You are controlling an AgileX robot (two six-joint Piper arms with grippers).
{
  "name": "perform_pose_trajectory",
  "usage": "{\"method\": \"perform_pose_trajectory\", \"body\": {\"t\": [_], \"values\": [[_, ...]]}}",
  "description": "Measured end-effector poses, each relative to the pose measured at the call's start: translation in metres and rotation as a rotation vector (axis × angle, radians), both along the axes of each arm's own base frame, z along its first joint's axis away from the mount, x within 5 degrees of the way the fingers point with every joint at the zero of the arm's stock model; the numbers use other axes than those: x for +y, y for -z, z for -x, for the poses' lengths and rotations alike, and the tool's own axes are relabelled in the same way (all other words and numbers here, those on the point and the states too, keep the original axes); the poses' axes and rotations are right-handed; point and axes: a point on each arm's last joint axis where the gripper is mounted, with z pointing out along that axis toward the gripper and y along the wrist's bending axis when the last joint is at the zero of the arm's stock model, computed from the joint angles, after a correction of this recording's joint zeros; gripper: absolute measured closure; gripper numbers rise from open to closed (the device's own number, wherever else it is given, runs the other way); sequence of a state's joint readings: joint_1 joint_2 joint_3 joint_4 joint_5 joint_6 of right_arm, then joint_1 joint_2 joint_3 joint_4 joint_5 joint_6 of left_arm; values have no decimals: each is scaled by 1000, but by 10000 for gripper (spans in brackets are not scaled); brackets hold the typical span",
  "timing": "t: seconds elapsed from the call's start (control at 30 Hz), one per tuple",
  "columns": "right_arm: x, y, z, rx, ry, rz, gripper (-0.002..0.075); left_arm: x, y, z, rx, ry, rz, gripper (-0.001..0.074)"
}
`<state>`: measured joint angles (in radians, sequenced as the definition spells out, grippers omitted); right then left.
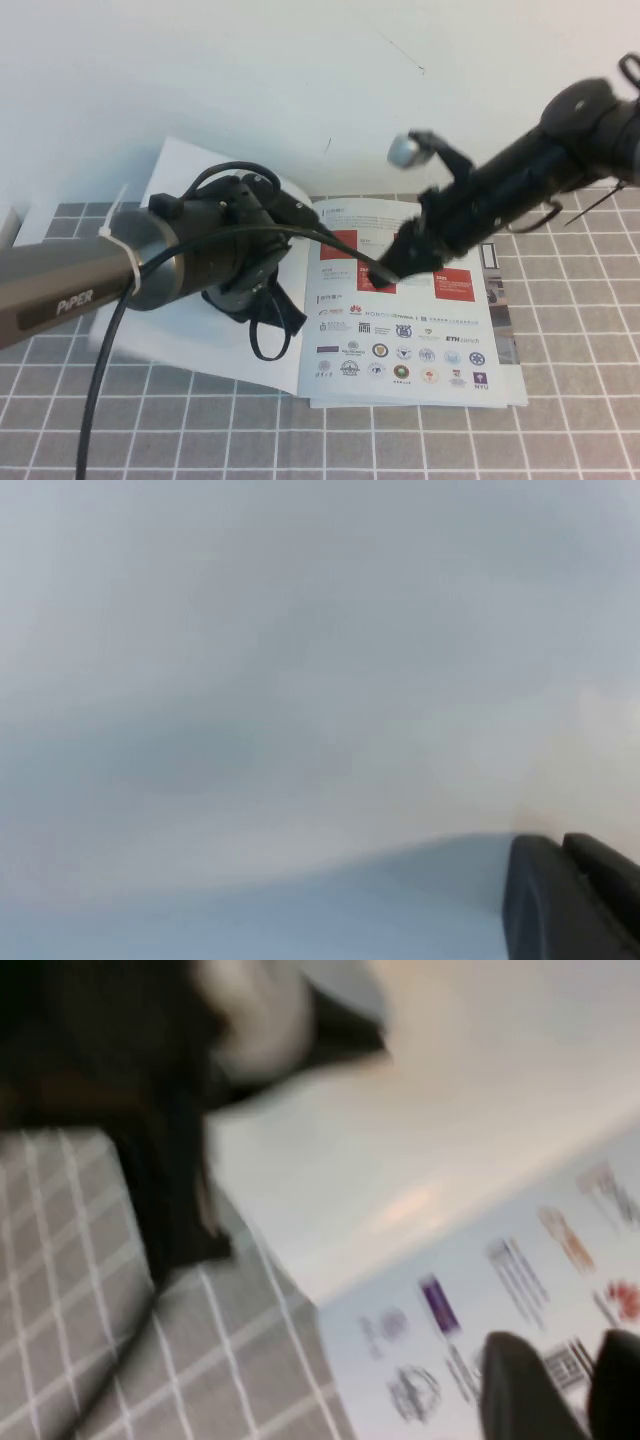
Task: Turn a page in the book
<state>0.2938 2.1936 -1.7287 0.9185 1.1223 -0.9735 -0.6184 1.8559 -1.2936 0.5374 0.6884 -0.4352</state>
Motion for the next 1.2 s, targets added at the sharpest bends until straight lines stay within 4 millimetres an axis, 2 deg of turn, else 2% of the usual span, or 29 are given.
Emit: {"method": "perform_pose_trajectory", "body": {"t": [0.1,0.2,0.27,0.57,0.67,0.77,0.9,1.07,1.2], "values": [[-1,31,-4,77,17,61,669,5,13,-5,42,-36,8,738],[-1,55,-5,144,36,88,708,5,21,-7,66,-43,4,738],[-2,64,-6,163,44,101,717,3,26,-7,78,-38,12,738],[-5,72,-6,184,73,177,725,-7,31,-6,111,-70,152,738],[-6,64,-8,180,94,187,725,-6,23,-5,102,-78,169,738],[-8,33,-9,100,94,191,726,2,-11,2,49,-87,209,738],[-23,-48,1,-153,73,281,726,18,-80,22,-98,-71,296,738],[-63,-137,35,-391,155,531,726,55,-177,75,-356,-37,425,738],[-100,-202,72,-516,322,593,726,87,-226,120,-529,-16,488,738]]}}
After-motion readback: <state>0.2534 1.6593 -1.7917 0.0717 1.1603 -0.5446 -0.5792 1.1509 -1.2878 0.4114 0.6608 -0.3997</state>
